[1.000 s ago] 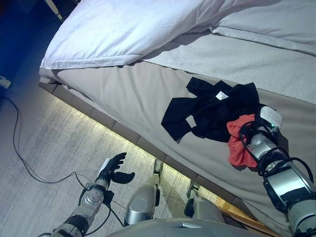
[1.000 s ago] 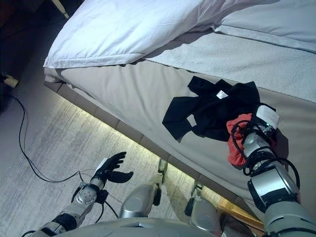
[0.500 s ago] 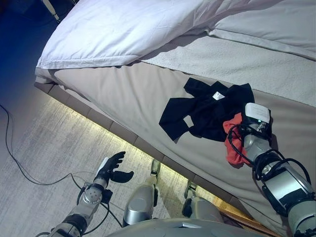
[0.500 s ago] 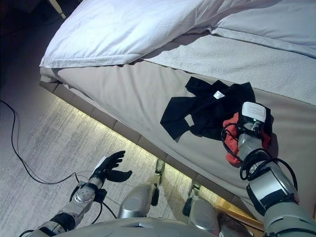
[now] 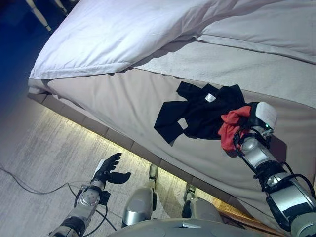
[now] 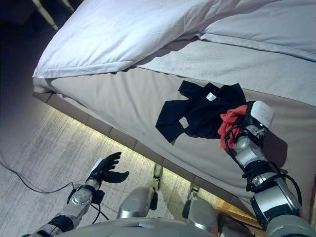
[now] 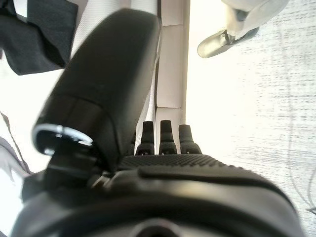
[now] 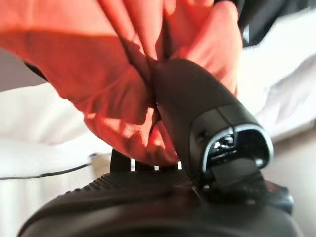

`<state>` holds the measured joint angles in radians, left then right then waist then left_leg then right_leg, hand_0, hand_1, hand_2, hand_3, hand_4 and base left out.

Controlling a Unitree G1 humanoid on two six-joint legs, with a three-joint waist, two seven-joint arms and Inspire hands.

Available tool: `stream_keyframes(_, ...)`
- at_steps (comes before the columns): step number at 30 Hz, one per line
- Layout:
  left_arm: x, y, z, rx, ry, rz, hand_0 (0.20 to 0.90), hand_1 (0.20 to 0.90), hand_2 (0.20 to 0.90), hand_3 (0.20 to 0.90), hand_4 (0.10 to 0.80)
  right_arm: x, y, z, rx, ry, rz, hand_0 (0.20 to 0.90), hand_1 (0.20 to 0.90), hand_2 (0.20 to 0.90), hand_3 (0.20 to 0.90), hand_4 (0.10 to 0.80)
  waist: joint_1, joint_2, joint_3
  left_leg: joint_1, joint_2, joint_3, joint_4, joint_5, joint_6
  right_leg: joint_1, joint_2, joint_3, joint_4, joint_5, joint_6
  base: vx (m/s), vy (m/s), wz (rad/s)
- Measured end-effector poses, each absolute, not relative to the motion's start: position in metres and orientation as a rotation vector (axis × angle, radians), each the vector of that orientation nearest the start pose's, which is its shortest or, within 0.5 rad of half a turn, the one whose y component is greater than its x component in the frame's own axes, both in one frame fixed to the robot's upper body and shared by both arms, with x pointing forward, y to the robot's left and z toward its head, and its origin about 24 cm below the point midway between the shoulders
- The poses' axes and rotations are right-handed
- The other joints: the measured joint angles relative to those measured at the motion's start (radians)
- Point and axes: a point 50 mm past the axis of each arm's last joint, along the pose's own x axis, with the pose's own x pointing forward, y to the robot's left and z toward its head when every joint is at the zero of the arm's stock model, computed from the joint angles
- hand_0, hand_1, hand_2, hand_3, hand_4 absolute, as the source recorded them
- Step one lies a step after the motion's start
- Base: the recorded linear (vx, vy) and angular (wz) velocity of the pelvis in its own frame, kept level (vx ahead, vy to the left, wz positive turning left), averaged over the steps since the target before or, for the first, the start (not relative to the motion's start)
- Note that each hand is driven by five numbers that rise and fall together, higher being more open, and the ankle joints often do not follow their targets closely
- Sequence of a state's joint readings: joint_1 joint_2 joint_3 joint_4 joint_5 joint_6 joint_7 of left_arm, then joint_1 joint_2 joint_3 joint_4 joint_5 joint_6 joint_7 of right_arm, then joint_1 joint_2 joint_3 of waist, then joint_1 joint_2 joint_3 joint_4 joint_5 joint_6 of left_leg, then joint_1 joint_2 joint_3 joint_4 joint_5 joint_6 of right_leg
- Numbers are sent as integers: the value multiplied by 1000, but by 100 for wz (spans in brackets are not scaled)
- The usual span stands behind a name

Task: Pick up the clothes from the bed and place them into the basket

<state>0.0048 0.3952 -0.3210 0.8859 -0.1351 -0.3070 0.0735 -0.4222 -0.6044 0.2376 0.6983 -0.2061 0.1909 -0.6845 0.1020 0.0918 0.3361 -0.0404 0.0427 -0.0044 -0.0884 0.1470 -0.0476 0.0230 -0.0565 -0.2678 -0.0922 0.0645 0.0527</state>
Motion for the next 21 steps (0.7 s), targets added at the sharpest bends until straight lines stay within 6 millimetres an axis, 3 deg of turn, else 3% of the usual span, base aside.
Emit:
stream_keyframes(6, 149, 236, -114, 369, 668, -36, 900, 900, 900, 900, 800, 286, -309, 70, -897, 36, -790, 300, 300, 300, 200, 100, -28, -34, -22, 37, 3, 29, -1, -21, 2, 22, 0, 32, 0, 0, 0, 37, 19, -16)
stream_keyframes(12, 135, 223, -122, 347, 702, -52, 900, 900, 900, 900, 800, 266, -309, 72, -674, -53, -846, 300, 300, 300, 200, 100, -55, -52, -45, 69, 3, 53, 0, -31, 7, 40, 0, 59, 0, 0, 0, -5, 42, -12)
stream_keyframes(21, 140, 218, -122, 364, 693, -79, 900, 900, 900, 900, 800, 257, -313, 37, -678, 141, -769, 300, 300, 300, 200, 100, -53, -61, -123, 101, 8, 81, -5, -51, 2, 57, 2, 88, -5, -3, 4, 15, 10, -11)
